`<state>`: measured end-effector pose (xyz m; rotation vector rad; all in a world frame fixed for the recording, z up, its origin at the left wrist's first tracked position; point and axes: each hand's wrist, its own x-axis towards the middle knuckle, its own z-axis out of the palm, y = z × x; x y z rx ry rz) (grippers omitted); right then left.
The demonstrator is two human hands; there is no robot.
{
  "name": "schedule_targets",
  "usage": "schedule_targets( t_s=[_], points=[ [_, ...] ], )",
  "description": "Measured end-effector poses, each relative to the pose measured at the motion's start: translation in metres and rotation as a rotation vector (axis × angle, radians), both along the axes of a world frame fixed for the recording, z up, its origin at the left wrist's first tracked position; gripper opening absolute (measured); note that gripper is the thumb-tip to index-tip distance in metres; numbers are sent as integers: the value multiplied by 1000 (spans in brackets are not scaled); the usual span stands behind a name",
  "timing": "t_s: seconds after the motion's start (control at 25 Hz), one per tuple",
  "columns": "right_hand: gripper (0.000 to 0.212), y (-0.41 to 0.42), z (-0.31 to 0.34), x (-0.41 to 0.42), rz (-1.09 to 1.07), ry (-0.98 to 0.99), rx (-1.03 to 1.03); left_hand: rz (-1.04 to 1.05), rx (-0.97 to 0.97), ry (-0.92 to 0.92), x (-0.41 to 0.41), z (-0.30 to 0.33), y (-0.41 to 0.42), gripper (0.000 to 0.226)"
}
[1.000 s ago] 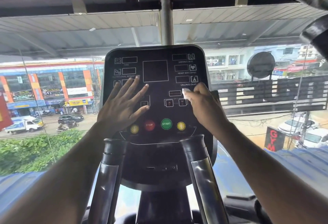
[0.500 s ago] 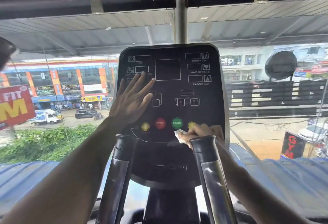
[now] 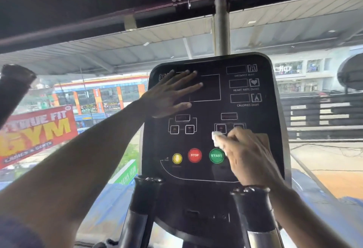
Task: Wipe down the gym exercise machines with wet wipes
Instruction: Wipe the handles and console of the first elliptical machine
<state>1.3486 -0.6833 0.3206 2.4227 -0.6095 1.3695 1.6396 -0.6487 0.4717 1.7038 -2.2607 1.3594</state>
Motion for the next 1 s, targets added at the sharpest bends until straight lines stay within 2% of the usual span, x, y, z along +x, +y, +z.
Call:
schedule_targets(
  t_s=[0.16, 0.24, 0.32, 0.44, 0.52, 0.64, 0.8, 0.92, 1.0],
  points=[
    [39, -28, 56, 30, -59, -52, -5, -32, 20, 24, 2, 0, -1, 64],
    [39, -13, 49, 57, -7, 75, -83, -26, 24, 66, 0, 0, -1, 61],
    [31, 13, 23, 75, 144, 222, -173, -27, 28, 128, 3, 1, 0, 58],
    [19, 28, 16, 77, 342, 370, -159, -29, 18, 145, 4, 1, 0, 56],
    [18, 32, 20, 69, 346, 514, -147, -26, 10, 156, 4, 3, 0, 56],
    [25, 41, 19, 43, 251, 659, 44, -39, 11, 151, 5, 1, -1, 57],
    [31, 25, 16, -11, 130, 508, 259, -44, 11, 154, 8, 0, -2, 57],
    [13, 11, 16, -23, 43, 185, 262, -47, 6, 153, 9, 1, -3, 57],
    [5, 15, 17, -4, 2, 94, 248, -59, 9, 153, 9, 1, -2, 59]
  ],
)
